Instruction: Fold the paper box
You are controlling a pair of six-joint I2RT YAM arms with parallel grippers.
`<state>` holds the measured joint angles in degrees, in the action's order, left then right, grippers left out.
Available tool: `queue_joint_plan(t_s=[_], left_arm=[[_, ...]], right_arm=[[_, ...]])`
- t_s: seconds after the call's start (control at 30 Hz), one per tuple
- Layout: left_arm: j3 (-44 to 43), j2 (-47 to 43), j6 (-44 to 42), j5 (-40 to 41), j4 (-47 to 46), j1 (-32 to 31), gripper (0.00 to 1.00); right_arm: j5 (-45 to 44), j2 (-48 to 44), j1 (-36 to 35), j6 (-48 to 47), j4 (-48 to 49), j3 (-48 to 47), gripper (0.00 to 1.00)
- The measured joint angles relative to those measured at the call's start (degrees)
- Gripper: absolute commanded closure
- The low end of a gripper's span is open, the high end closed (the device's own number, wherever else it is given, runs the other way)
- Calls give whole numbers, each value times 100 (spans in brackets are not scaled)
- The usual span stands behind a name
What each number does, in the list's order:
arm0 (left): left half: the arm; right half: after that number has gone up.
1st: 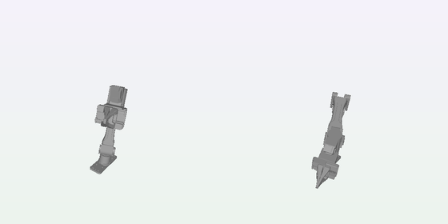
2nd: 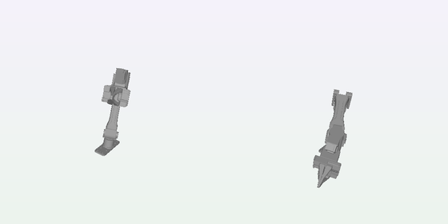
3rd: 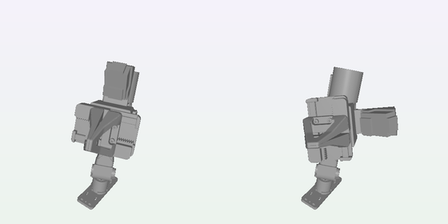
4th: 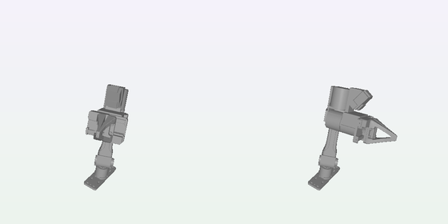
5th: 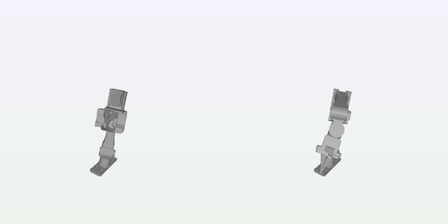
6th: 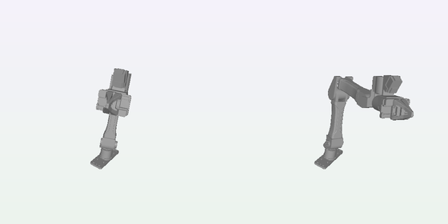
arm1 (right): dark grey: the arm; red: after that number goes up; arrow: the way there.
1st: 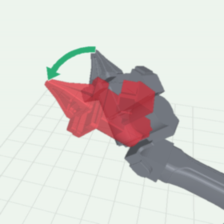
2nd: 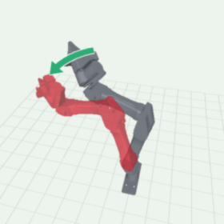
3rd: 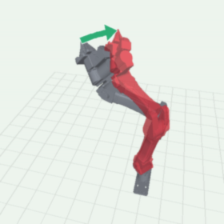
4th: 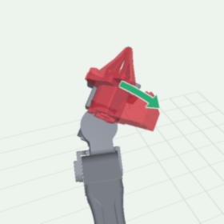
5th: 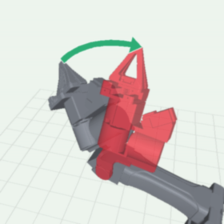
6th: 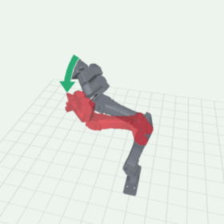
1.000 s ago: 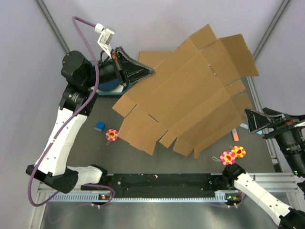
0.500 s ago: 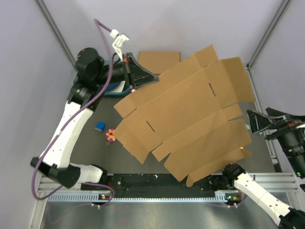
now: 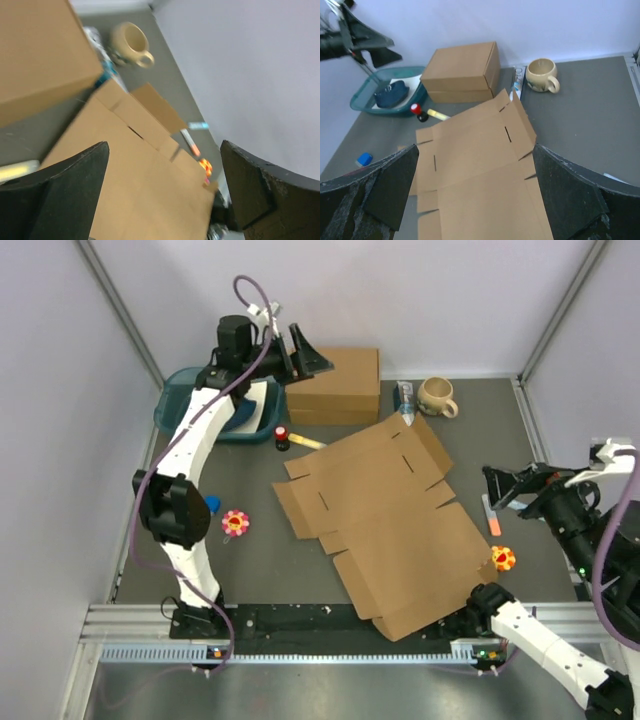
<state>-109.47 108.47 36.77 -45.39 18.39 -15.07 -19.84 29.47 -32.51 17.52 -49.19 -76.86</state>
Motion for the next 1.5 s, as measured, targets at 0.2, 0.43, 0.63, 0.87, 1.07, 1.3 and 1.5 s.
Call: queue_joint_plan(t_s=[0.2,0.43,0.63,0.87,1.07,1.3,1.5], left_arm=[[975,-1419,-227,2074,-52,-173,1],[4894,-4583,992,5399,-179,-1784,1],[6935,-4946,2256,6732,131,-2164,1],[7239,-4656,2732,7069,-358,-2157,8],[7392,-3709,2555,6596,-1340,-2153,11],[7381,-3029,2393,6186,-1707,-2133,62],[7381,-3139,1989,5969,-1818,-2083,100]], right_arm=[[4,76,0,-42,146,442,1],[103,90,0,52,409,1137,1],[258,118,0,162,540,1290,1],[448,125,0,332,761,1731,1],[505,127,0,372,776,1910,1],[505,127,0,372,772,1915,1],[494,127,0,372,776,1976,2]])
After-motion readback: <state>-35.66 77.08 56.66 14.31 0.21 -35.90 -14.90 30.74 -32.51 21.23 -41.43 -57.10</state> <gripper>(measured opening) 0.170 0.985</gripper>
